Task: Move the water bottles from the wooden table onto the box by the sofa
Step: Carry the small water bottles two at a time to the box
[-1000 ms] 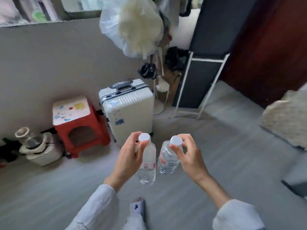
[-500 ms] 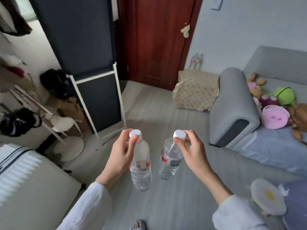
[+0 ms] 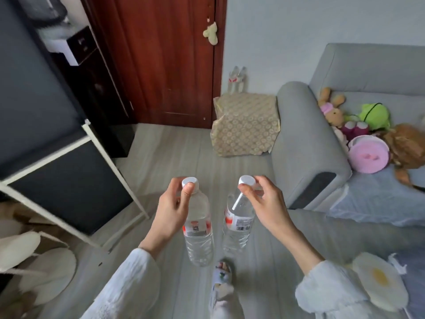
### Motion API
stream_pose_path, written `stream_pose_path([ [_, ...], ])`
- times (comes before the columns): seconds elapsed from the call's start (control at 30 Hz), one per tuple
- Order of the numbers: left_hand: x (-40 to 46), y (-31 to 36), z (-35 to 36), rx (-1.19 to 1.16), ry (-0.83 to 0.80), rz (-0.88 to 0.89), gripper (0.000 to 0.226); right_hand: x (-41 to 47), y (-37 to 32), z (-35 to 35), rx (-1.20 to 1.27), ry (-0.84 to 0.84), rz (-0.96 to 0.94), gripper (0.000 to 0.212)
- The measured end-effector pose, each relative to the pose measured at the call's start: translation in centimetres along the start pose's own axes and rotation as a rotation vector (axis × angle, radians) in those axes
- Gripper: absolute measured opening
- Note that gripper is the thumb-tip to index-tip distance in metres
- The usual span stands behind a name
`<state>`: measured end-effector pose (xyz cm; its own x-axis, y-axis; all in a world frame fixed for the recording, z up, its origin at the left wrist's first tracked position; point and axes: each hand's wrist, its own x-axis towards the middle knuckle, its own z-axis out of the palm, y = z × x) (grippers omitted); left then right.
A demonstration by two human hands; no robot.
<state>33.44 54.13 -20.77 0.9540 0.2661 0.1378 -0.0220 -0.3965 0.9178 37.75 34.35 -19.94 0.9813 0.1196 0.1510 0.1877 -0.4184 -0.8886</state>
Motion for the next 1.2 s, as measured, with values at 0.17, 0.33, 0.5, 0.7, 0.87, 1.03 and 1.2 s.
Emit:
stream_pose_path([
  [0.17, 11.6, 1.1, 4.5, 0.050, -0.042, 0.035, 0.035, 11.7, 1.5, -1.5, -0.017, -0.014, 0.001, 0.016],
  [0.33, 21.3, 1.2, 7.8, 0.005, -0.026, 0.002, 0.041, 21.5, 3.3, -2.8, -0.045, -0.061, 0.013, 0.022],
  [0.5, 31.0, 0.1, 12.0, 0.029, -0.069, 0.005, 0.037, 30.8, 6.5, -3.7, -0.043, -0.078, 0.067, 0.022],
  [0.7, 45.7, -1.6, 17.2, 0.040, -0.094, 0.014, 0.037, 44.4, 10.8, -3.9, -0.091, -0.070, 0.093, 0.025],
  [0.87, 58.6, -0.6, 21.1, 0.076, -0.172, 0.083, 0.045, 56.7, 12.3, -4.5, -0.126, -0.024, 0.073, 0.027],
  [1.03, 68.7, 0.0, 24.8, 0.128, -0.222, 0.113, 0.067, 66.2, 14.4, -5.9, -0.163, 0.022, 0.066, 0.029],
  [1.2, 76.5, -1.0, 29.2, 0.133, -0.231, 0.051, 0.077, 74.6, 18.0, -7.3, -0.186, -0.053, 0.094, 0.052],
])
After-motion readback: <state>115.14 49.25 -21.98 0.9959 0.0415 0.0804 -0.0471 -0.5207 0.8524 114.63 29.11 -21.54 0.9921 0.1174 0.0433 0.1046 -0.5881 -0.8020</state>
